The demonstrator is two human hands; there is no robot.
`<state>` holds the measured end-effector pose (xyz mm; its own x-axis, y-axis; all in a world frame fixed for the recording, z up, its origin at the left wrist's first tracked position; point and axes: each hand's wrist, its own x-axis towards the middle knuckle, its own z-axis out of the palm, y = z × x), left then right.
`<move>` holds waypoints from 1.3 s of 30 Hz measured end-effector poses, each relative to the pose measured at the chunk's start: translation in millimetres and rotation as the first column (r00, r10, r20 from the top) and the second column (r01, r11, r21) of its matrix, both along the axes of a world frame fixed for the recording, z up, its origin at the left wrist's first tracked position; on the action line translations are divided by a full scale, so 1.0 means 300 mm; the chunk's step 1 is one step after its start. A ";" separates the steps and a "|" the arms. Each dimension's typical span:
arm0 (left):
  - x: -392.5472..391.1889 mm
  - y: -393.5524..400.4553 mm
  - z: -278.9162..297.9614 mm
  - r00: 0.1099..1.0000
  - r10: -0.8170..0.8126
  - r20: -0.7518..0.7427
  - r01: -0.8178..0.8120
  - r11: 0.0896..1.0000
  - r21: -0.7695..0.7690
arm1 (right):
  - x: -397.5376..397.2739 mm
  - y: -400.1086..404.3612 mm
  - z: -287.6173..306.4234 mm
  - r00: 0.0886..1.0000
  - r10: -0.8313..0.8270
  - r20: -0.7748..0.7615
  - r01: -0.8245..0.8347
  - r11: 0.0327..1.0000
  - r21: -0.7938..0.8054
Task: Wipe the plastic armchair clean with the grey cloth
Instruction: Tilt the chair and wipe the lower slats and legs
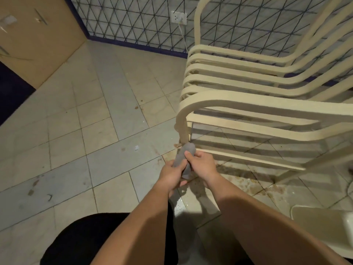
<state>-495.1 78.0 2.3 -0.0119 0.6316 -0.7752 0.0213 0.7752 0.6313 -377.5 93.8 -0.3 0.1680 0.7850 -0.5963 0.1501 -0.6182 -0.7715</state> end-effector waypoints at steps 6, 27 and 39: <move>-0.057 -0.010 -0.075 0.943 0.207 -0.261 -0.232 0.970 -0.069 | 0.098 -0.016 0.089 0.895 0.100 0.436 -0.161 0.981 0.106; 0.116 0.058 0.231 0.727 0.649 0.225 -0.681 0.641 0.353 | 0.280 0.038 0.091 0.241 0.714 0.658 -0.642 0.626 -0.444; 0.138 0.106 0.157 0.808 0.577 0.119 -0.583 0.758 0.292 | 0.305 0.024 0.040 0.360 0.715 0.599 -0.634 0.658 -0.405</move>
